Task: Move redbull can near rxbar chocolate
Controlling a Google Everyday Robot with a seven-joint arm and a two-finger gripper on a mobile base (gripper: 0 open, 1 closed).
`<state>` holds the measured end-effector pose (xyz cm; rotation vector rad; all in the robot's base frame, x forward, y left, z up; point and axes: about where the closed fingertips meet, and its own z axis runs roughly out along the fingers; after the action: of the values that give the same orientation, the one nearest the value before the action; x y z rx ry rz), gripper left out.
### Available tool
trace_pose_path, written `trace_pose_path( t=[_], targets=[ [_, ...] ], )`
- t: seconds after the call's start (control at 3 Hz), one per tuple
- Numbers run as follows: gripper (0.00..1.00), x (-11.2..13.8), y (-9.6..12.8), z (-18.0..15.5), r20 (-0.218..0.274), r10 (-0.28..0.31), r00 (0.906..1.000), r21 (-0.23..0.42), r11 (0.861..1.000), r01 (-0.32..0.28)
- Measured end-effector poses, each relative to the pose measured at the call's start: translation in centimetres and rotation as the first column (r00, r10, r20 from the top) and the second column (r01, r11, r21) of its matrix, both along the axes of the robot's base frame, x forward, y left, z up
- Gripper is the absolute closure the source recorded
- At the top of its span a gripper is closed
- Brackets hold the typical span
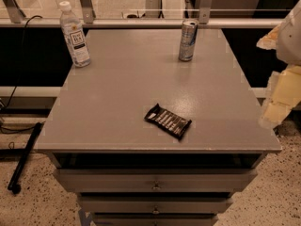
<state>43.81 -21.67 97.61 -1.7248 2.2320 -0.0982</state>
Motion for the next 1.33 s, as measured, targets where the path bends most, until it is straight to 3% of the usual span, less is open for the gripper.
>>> trace_pose_path(
  t=[0.67,1.0,1.33],
  targets=[
    [0.00,0.4,0.5,0.2,0.024,0.024,0.9994,0.031,0.999,-0.025],
    [0.00,3.9,0.5,0.1,0.089,0.006,0.9961,0.094,0.995,-0.014],
    [0.00,9.9,0.9,0.0,0.176,-0.039,0.9836,0.187,0.982,0.005]
  ],
)
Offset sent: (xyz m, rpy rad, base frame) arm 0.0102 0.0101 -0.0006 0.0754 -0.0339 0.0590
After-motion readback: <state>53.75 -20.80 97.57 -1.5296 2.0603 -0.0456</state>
